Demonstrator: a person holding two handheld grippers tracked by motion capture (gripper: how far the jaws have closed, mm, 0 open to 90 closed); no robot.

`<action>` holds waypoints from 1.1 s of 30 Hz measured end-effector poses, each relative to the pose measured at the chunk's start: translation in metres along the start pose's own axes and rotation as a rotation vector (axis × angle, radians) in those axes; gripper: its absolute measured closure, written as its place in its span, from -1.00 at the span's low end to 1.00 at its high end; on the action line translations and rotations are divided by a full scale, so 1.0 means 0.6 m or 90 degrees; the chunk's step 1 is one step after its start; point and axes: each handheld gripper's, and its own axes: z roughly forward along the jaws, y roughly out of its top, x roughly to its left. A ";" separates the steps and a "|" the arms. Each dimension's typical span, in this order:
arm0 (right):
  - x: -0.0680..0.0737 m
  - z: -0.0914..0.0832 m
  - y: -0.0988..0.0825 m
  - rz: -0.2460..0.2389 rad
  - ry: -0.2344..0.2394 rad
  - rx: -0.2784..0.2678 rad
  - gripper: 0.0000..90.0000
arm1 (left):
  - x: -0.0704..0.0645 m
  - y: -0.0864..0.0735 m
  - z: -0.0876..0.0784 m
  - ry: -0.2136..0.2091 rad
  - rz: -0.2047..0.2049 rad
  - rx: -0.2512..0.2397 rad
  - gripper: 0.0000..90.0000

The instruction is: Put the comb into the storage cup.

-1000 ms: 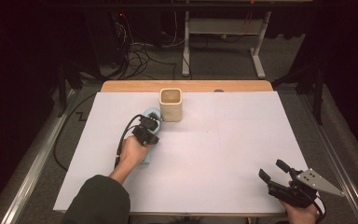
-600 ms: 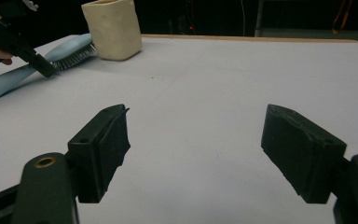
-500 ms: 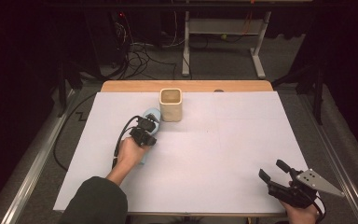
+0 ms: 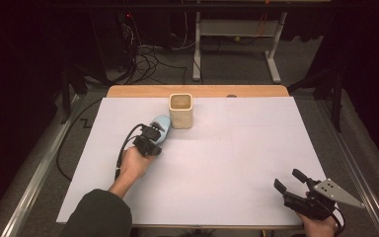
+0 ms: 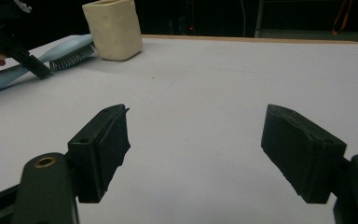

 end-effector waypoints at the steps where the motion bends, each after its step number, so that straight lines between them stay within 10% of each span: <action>1: 0.000 0.000 0.000 0.000 -0.001 -0.001 -0.47 | 0.002 -0.001 0.000 0.001 -0.001 0.000 0.99; 33: -0.001 0.001 0.000 0.001 -0.001 0.001 -0.47 | 0.017 -0.017 -0.018 0.004 -0.003 -0.025 0.88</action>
